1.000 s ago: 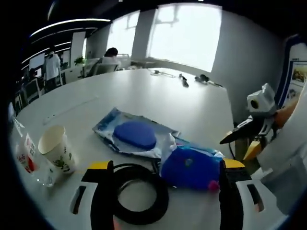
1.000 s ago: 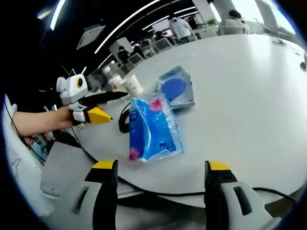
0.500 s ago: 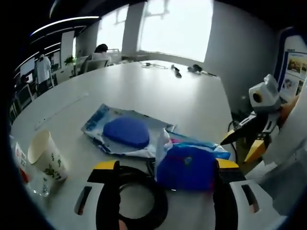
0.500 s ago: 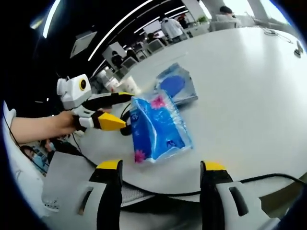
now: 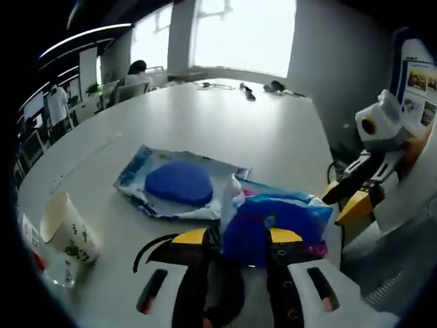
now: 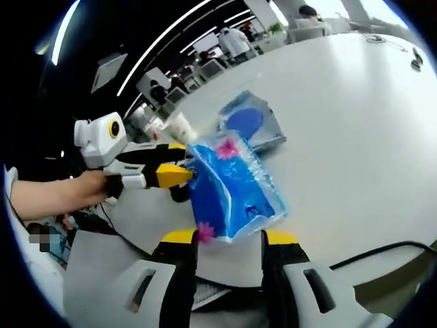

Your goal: Arrange the tabletop items into an orderly group along one side of the table until the central work area is clear of visible clutter.

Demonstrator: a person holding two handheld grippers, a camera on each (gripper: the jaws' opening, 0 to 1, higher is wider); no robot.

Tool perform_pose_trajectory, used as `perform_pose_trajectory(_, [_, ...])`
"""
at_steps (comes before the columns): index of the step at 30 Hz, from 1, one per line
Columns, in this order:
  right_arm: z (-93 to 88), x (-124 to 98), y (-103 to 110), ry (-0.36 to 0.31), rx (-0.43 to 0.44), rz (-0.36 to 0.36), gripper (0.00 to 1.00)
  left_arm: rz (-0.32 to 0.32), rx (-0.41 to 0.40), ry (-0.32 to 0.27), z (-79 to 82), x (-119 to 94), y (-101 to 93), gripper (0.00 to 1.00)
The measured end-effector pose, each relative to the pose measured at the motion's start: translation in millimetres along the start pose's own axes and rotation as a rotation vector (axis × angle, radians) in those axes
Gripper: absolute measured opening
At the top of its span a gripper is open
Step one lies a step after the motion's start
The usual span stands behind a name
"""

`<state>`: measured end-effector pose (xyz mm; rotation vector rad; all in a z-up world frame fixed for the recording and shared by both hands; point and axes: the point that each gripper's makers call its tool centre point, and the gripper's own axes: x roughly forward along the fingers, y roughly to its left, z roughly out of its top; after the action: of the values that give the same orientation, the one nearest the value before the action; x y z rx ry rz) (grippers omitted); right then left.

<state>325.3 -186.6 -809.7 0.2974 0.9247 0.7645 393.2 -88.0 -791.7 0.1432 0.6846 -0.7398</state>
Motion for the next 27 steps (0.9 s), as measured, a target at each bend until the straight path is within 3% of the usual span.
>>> perform_pose_trajectory(2, [-2.5, -0.1, -0.2, 0.012, 0.001, 0.004, 0.33, 0.013, 0.005, 0.009, -2.0, -0.6, 2.4, 0.13])
perform_pose_trajectory(4, [-4.1, -0.1, -0.8, 0.02, -0.002, 0.003, 0.3, -0.006, -0.008, 0.018, -4.5, 0.2, -0.1, 0.15])
perform_pose_trajectory(16, [-0.5, -3.6, -14.6, 0.012, 0.035, -0.041, 0.05, -0.005, 0.012, 0.04, -8.9, -3.2, 0.5, 0.0])
perform_pose_trajectory(27, [15.2, -18.9, -25.7, -0.028, -0.01, -0.067, 0.0, 0.011, -0.023, -0.007, 0.8, -8.5, -11.1, 0.0])
